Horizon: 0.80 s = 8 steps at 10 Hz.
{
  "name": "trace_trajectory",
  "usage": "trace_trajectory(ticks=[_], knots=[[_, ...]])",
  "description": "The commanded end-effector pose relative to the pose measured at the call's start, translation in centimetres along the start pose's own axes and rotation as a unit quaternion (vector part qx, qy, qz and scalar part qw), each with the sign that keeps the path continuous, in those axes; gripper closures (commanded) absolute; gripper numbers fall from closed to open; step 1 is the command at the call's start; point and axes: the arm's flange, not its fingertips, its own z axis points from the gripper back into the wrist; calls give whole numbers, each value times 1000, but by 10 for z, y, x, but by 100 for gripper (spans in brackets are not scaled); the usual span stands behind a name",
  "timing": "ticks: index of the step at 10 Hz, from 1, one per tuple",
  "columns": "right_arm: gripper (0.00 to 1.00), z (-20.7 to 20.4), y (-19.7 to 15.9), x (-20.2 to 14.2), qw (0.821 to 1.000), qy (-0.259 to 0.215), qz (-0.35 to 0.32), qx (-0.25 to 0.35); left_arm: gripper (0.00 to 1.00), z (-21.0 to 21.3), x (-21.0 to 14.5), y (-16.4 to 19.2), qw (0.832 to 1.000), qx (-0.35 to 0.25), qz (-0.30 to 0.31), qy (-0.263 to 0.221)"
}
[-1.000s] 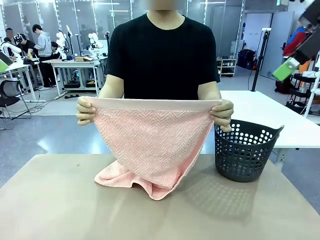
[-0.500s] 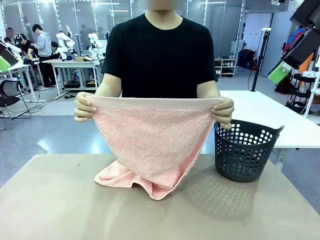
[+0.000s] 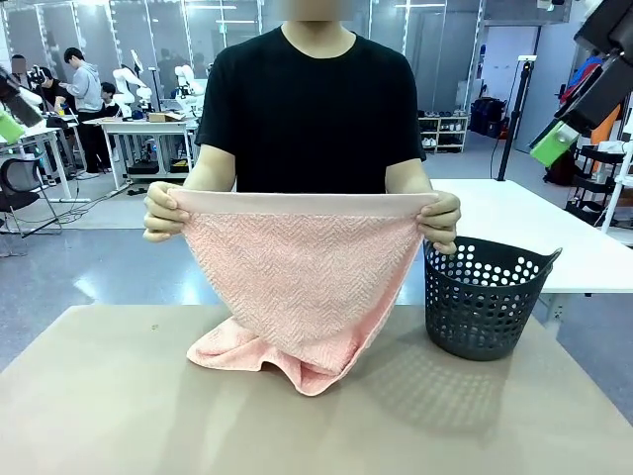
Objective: Fold the towel.
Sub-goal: Grab the top end of the 100 cm Hotel Towel extended by the human.
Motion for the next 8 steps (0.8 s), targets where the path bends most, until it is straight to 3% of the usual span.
trace_trajectory(ticks=[1, 3, 5, 7, 8], knots=[[0, -11, 4, 29, 995, 47, 76, -41, 0, -7, 53, 10, 994, 38, -75, 73], [0, -18, 20, 45, 982, 79, 150, -83, 0, -24, 89, -10, 988, 41, -103, 108], [0, -28, 26, 70, 965, 100, 203, -131, 0, -41, 127, -29, 981, 48, -159, 100], [0, -48, 32, 103, 946, 139, 259, -134, 0, -57, 159, -47, 973, 56, -192, 115], [0, -59, 30, 112, 943, 128, 284, -120, 0, -71, 168, -52, 970, 63, -198, 127]])
